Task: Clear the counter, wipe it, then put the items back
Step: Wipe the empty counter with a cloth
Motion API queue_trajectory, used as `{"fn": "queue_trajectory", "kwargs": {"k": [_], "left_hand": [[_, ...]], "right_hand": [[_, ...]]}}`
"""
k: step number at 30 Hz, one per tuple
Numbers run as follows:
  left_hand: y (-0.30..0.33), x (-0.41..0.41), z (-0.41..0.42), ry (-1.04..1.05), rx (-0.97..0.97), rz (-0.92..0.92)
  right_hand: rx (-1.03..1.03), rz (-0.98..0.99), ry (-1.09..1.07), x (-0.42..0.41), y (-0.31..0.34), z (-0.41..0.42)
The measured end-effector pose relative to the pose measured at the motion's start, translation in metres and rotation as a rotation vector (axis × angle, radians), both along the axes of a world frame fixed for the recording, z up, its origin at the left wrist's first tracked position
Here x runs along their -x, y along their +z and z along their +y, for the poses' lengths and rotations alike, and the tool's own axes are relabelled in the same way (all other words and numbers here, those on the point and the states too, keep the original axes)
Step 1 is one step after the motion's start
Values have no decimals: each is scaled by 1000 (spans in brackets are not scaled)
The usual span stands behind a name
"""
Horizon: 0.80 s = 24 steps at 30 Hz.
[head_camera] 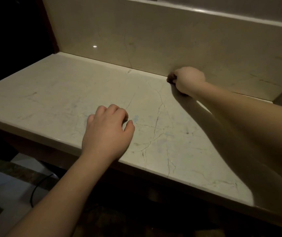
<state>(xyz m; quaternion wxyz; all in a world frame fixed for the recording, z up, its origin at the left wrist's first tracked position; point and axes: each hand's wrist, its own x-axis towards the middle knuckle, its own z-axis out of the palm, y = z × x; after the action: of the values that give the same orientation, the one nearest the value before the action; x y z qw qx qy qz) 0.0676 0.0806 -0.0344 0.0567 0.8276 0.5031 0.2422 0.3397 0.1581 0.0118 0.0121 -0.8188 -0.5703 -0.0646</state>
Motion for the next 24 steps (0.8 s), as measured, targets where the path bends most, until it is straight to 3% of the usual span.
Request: {"fn": "queue_trajectory", "kwargs": {"k": [6, 15, 24], "left_hand": [[0, -1, 1, 0, -1, 8], [1, -2, 1, 0, -5, 23], [3, -2, 0, 7, 7, 29]], "right_hand": [[34, 95, 125, -2, 3, 1], [13, 66, 343, -17, -9, -107], [-59, 82, 213, -43, -10, -19]]}}
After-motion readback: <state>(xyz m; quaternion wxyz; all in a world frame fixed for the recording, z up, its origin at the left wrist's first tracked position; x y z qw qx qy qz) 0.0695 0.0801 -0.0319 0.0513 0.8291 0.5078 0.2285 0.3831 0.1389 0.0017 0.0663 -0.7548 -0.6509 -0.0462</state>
